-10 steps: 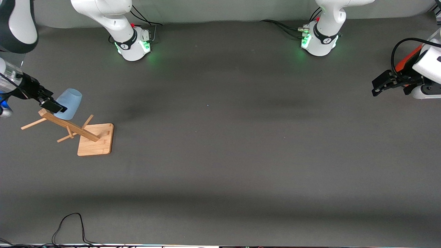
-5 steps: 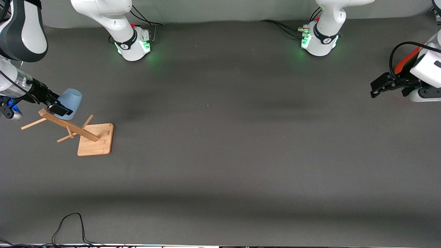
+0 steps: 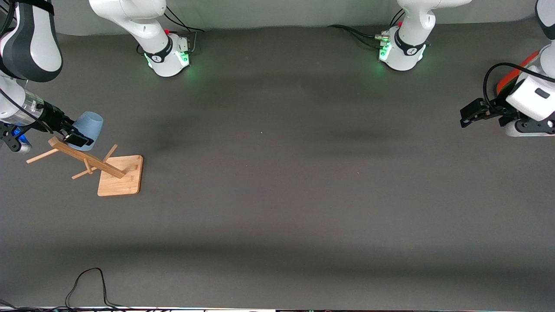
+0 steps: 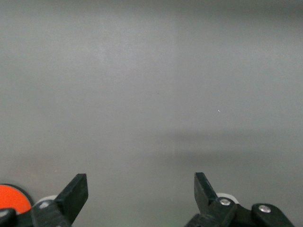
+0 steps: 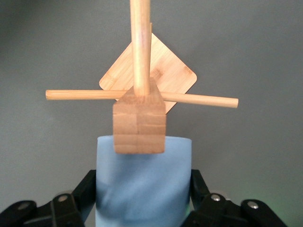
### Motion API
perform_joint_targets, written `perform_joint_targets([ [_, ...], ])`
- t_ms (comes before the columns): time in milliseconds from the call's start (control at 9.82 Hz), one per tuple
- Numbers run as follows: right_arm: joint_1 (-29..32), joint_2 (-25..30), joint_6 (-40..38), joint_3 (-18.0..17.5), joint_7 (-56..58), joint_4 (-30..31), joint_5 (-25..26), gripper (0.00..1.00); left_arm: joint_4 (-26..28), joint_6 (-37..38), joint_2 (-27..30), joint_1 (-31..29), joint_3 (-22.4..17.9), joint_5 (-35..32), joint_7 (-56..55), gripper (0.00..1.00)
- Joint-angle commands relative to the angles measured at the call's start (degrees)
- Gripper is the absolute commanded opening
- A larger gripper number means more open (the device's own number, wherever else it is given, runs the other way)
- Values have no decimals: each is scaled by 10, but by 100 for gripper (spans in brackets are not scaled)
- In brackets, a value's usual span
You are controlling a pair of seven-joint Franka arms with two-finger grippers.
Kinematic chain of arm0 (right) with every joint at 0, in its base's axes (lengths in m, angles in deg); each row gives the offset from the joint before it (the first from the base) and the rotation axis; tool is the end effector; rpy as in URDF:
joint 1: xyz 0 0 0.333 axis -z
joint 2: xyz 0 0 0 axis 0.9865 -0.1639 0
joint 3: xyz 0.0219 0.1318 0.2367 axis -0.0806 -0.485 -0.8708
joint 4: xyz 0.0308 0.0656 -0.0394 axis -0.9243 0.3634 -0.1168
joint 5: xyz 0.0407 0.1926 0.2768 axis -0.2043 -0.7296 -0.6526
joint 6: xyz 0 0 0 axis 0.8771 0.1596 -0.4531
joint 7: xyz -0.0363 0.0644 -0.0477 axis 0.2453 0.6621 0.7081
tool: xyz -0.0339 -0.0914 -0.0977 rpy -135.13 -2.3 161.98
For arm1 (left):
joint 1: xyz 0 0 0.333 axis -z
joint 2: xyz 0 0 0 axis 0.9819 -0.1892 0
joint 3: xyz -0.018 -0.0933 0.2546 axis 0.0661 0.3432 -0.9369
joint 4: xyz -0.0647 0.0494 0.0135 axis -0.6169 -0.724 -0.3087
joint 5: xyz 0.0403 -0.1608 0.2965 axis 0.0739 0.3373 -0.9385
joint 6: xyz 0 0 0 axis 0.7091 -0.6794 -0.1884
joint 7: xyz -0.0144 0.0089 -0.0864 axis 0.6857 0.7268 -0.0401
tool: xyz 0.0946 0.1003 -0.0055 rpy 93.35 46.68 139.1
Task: Rotate and upright cup with both arms
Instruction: 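Carry the held blue cup to the table centre with the right gripper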
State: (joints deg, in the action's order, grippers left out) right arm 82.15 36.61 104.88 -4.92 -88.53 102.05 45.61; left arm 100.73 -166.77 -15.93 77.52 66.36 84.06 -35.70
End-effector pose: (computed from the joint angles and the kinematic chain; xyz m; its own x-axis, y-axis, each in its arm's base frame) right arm 0.4503 -0.0836 0.4027 0.6981 -0.7117 -0.0784 -0.7117 -0.7017 0.0321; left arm 0.4839 -0.0253 0.5145 0.9999 0.0111 -0.0096 0.0112 -0.9999 0.0025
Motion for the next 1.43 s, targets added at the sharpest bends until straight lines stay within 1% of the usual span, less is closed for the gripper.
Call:
perform_joint_targets([
  [0, -2, 4, 5, 2, -6, 2, -7, 53, -18, 9, -5, -1, -3, 12, 13, 100],
  [102, -3, 11, 1, 1, -6, 1, -7, 53, -23, 13, -3, -4, -5, 24, 14, 100],
  [204, -3, 20, -11, -1, -8, -2, -7, 53, -24, 18, 2, -11, -18, 37, 21, 100],
  [305, -8, 29, -24, -3, -12, -4, -7, 53, -26, 41, 5, -13, -21, 49, 28, 100],
  [407, -22, 45, -36, -2, -13, -5, -7, 53, -29, 57, 8, -13, -22, 48, 42, 100],
  [611, -25, 79, -74, -5, -23, -5, -7, 52, -30, 75, 10, -15, -27, 42, 43, 100],
  [713, -38, 99, -96, -13, -54, -5, -7, 53, -30, 77, 10, -14, -30, 42, 44, 100],
  [814, -59, 118, -115, -13, -89, -5, -7, 52, -31, 70, 9, -13, -29, 43, 43, 100],
  [1018, -129, 141, -143, -13, -195, -5, -7, 52, -40, 66, 7, -13, -28, 44, 43, 100],
  [1120, -174, 142, -144, -13, -264, -10, -7, 52, -40, 72, 7, -14, -30, 44, 43, 100],
  [1222, -222, 133, -145, -14, -343, -23, -7, 52, -38, 79, 9, -14, -31, 43, 40, 100],
  [1323, -276, 109, -144, -14, -429, -43, -7, 52, -39, 83, 8, -16, -32, 44, 41, 100],
])
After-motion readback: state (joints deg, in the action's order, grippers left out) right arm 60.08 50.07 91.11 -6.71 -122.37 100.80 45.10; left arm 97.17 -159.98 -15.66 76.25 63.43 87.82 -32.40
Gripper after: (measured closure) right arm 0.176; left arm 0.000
